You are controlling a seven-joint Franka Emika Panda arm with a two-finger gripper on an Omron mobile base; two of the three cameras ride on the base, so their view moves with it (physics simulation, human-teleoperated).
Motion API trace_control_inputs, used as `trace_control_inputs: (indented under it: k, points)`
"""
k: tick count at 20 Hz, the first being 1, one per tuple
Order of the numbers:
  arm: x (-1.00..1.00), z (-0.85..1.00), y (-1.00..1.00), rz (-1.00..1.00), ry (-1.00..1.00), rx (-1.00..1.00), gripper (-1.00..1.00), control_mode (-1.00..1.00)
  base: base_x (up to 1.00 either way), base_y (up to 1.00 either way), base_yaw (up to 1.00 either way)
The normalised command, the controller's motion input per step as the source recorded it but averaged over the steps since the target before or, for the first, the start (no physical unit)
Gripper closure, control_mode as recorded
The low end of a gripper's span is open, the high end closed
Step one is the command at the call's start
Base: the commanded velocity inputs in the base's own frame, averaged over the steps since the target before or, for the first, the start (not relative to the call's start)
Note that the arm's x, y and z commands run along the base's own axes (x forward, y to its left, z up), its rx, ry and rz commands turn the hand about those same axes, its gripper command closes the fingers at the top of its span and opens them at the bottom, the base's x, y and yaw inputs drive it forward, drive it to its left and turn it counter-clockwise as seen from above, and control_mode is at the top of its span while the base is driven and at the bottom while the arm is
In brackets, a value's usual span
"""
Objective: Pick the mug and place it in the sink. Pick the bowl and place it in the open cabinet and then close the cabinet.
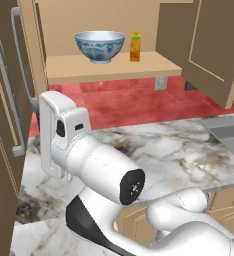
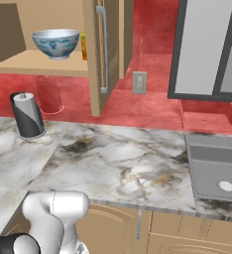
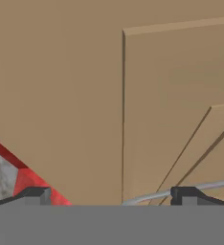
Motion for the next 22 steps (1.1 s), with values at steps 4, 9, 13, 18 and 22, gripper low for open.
trace_control_inputs:
  k: [4, 9, 13, 18, 22]
  points:
    - [0.0, 0.0, 0.05, 0.0, 0.0, 0.0, -1.0, -1.0, 0.0, 0.0, 0.0]
    - [0.04, 0.0, 0.0, 0.0, 0.0, 0.0, -1.0, -1.0, 0.0, 0.0, 0.0]
    - [0.1, 0.0, 0.0, 0.0, 0.0, 0.0, -1.0, -1.0, 0.0, 0.0, 0.0]
    - [0.2, 0.0, 0.0, 0.0, 0.0, 0.0, -1.0, -1.0, 0.0, 0.0, 0.0]
    - [0.25, 0.0, 0.03, 0.0, 0.0, 0.0, -1.0, -1.0, 0.0, 0.0, 0.0]
